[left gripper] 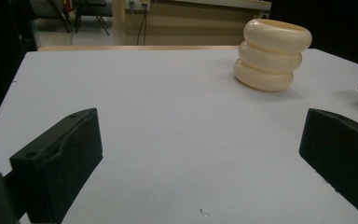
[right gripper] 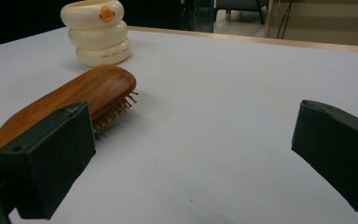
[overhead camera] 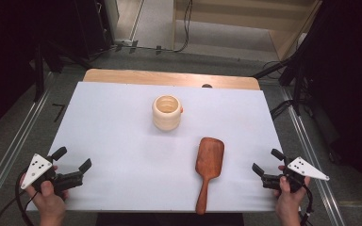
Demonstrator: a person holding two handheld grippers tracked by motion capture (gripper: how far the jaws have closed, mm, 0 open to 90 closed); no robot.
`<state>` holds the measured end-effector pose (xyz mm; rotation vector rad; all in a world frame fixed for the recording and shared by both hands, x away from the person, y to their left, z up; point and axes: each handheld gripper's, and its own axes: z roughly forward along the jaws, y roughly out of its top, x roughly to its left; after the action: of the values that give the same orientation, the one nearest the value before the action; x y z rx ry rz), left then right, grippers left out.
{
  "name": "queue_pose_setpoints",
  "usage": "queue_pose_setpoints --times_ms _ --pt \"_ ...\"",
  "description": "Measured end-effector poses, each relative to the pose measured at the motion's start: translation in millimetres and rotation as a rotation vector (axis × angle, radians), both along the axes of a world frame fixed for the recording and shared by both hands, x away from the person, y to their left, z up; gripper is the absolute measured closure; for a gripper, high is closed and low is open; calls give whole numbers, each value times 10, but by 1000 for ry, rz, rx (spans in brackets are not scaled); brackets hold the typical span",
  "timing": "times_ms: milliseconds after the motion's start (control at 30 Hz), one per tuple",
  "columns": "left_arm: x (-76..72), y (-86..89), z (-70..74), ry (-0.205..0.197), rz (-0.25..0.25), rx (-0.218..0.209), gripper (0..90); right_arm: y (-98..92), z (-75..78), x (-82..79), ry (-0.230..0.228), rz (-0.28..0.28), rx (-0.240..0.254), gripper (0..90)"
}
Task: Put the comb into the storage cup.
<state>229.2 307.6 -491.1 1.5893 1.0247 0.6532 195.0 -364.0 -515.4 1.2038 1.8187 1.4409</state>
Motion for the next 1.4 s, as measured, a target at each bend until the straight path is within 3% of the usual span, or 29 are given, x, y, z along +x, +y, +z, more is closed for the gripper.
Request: queue_pose_setpoints --times_ms 67,200,233,300,367,533,600,633,667,700,733,800,1067,1267,1400 --pt "1 1 0 0 -1 -3 0 17 12 2 7 19 -6 0" --pt "6 5 0 3 -4 -7 0 115 78 2 22 136 -42 0" --pt "6 5 0 3 -4 -7 0 115 78 2 22 136 -42 0" --pt "5 2 1 5 -5 1 0 202 119 -3 32 193 -73 5" --pt "3 0 0 4 -6 0 0 250 142 -27 24 223 -76 187" --pt "7 4 1 5 -7 0 0 400 175 -60 41 302 -120 424" --pt "6 1 0 6 -5 2 0 453 179 -73 46 341 -149 563" --pt "6 1 0 6 -5 2 0 453 179 -73 46 341 -149 563" --pt "7 -1 0 5 -6 3 0 499 199 -86 44 369 -176 734" --pt "7 -1 0 5 -6 3 0 499 199 -86 44 369 -176 734" --pt "7 -1 0 5 -8 3 0 539 232 -99 36 402 -206 823" --pt "7 -1 0 5 -10 3 0 579 261 -117 29 429 -225 877" --pt "4 -8 0 6 -11 8 0 794 275 -144 57 528 -269 881" --pt "5 -8 0 6 -12 9 0 971 222 -155 80 581 -352 882" --pt "5 -11 0 6 -11 11 0 1058 179 -160 91 633 -383 883"
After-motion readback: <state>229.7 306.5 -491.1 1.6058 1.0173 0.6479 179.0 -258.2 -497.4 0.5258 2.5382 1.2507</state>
